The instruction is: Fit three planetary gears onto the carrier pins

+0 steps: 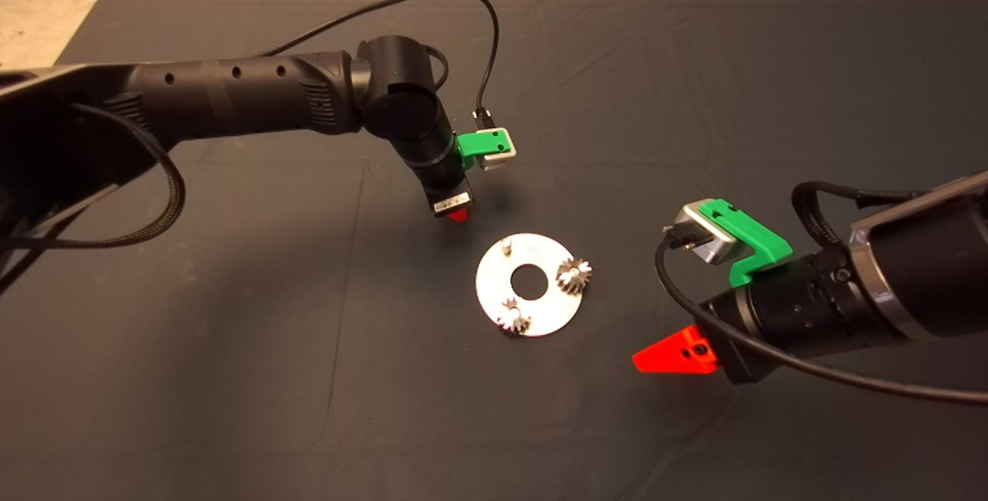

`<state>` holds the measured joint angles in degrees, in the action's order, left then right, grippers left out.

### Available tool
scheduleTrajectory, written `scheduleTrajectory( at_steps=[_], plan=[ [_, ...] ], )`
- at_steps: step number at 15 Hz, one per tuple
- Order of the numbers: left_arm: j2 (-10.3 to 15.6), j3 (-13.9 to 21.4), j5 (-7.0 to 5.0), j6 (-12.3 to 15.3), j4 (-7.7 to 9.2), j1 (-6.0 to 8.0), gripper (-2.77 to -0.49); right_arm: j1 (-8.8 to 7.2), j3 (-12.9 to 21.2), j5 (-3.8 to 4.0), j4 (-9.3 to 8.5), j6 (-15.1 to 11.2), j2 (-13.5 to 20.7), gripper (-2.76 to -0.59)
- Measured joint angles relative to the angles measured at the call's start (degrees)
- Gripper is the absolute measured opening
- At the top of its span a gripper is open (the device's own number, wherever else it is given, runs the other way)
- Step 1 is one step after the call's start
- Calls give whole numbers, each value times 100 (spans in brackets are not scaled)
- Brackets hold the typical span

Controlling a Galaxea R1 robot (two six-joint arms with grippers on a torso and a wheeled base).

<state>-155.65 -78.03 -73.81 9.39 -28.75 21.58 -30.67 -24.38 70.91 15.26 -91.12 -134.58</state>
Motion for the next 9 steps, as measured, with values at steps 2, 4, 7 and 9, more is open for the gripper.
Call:
scheduleTrajectory(
  at_steps=[2, 4, 7, 9],
  plan=[
    [28, -13, -5, 0, 4, -22, -150, 0, 0, 1, -2, 4, 0, -102],
    [27, -15, 29, 0, 2, -33, -150, 0, 0, 1, -2, 4, 0, -102],
    [22, -16, 146, 0, 2, -33, -150, -2, 0, 1, -2, 6, 0, -102],
    [22, -20, 146, 0, 2, -33, -150, 0, 0, 1, -2, 6, 0, -102]
  ],
)
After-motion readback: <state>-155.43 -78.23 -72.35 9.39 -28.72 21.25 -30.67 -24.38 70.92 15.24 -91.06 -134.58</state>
